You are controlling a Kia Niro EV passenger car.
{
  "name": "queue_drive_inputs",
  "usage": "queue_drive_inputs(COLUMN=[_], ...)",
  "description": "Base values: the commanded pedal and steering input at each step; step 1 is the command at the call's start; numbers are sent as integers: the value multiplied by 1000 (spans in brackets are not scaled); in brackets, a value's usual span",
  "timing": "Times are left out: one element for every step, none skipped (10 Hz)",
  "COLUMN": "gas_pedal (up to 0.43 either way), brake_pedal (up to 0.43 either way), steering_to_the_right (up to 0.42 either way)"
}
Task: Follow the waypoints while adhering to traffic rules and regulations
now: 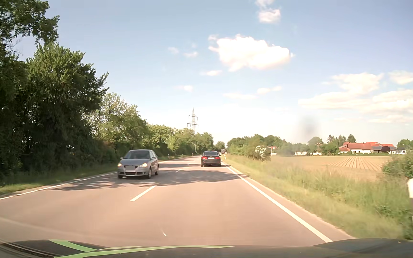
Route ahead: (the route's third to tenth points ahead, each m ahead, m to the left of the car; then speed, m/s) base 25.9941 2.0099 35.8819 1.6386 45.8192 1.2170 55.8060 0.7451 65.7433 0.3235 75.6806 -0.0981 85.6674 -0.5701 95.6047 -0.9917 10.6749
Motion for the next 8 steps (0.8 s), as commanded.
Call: queue_drive_inputs(gas_pedal=[0, 0, 0, 0, 0, 0, 0, 0], brake_pedal=[0, 0, 0, 0, 0, 0, 0, 0], steering_to_the_right=[4, 4, 4, 4, 3, 3, 3, 3])
